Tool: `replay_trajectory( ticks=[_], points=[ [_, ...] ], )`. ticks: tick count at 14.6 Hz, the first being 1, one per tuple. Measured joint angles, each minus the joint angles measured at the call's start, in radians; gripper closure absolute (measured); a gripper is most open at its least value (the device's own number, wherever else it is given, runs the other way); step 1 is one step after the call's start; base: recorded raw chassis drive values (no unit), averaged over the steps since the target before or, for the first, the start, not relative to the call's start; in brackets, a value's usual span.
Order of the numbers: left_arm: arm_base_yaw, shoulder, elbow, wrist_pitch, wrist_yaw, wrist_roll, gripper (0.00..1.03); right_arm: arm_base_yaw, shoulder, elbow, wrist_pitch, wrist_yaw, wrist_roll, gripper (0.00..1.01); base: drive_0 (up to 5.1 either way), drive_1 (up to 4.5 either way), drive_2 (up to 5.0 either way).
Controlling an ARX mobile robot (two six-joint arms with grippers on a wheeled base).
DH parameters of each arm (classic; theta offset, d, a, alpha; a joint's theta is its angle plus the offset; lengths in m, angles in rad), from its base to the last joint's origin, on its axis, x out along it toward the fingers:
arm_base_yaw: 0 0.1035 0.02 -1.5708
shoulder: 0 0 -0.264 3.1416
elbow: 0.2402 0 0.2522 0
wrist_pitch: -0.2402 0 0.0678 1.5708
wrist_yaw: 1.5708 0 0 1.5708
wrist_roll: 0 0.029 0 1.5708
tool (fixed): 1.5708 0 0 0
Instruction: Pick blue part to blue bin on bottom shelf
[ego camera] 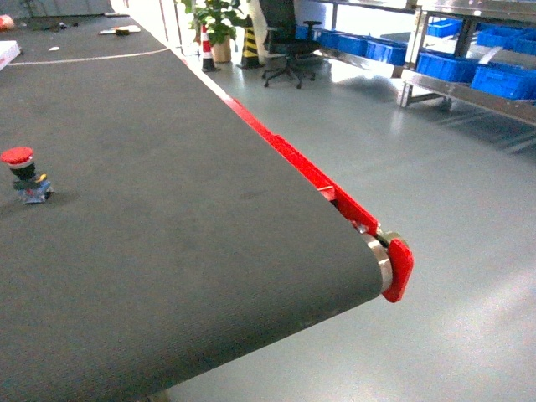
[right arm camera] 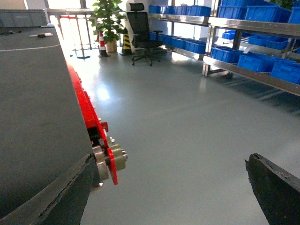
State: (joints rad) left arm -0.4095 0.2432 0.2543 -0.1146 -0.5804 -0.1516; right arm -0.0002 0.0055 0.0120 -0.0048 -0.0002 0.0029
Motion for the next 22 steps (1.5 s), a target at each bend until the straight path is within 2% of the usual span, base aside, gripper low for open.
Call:
replay_trajectory(
  ticks=[22],
  points=[
    [0.000, 0.000, 0.000, 0.000, 0.000, 0.000, 0.60, 0.000, 0.000, 0.000, 0.000, 0.000, 0.000, 0.03, -1.6, -1.61, -1.6]
  ],
)
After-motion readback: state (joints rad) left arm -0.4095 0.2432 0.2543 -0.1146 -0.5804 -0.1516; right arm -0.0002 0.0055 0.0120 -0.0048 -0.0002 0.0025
